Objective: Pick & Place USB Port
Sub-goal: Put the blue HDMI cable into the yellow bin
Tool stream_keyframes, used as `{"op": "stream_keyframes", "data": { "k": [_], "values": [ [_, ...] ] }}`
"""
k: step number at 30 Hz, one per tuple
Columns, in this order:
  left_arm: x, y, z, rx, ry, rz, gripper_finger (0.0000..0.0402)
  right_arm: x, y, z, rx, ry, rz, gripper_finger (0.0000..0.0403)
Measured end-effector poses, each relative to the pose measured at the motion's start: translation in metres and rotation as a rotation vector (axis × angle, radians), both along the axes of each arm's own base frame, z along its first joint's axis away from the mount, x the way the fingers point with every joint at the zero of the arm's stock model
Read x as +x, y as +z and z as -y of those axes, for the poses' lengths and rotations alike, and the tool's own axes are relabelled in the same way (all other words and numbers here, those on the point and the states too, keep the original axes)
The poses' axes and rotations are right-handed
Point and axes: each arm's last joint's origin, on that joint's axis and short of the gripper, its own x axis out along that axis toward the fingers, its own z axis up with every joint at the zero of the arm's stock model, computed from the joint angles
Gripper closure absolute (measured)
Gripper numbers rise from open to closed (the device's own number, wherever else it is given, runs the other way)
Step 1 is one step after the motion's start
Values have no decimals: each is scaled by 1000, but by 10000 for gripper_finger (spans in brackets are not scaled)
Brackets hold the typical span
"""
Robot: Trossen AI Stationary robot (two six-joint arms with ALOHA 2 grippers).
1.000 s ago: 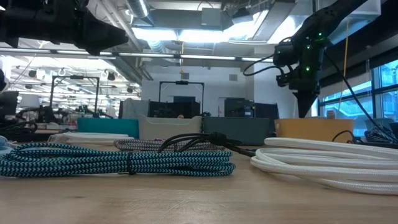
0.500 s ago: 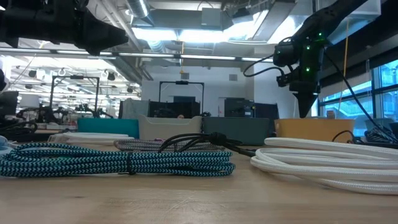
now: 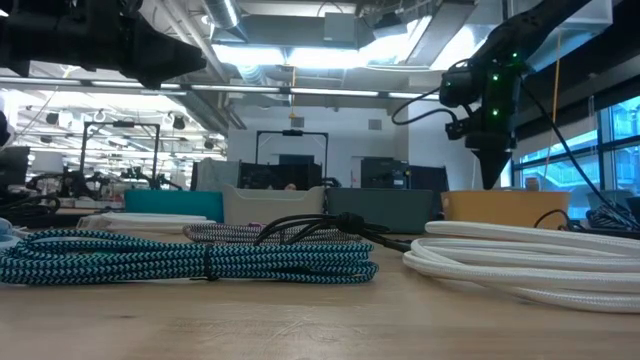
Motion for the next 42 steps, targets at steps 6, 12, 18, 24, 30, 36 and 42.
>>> {"op": "stream_keyframes", "data": {
  "k": [6, 12, 18, 24, 30, 36, 42],
  "values": [
    [0, 0, 0, 0, -13, 0, 233, -1, 0, -1, 14, -5, -8, 311],
    [0, 0, 0, 0, -13, 0, 233, -1, 0, -1, 16, -8, -8, 323],
    [0, 0, 0, 0, -14, 0, 233, 0, -4, 0, 28, -25, -15, 332],
    [0, 0, 0, 1, -14, -1, 233, 1, -9, 0, 51, -7, -43, 377],
    [0, 0, 0, 1, -14, -1, 233, -1, -7, -1, 52, -4, -44, 392],
    [0, -1, 0, 0, -14, -8, 233, -3, -6, -7, 106, 6, -61, 396],
    [0, -1, 0, 1, -14, -11, 233, 0, 0, -13, 12, 32, -117, 397]
  ]
}}
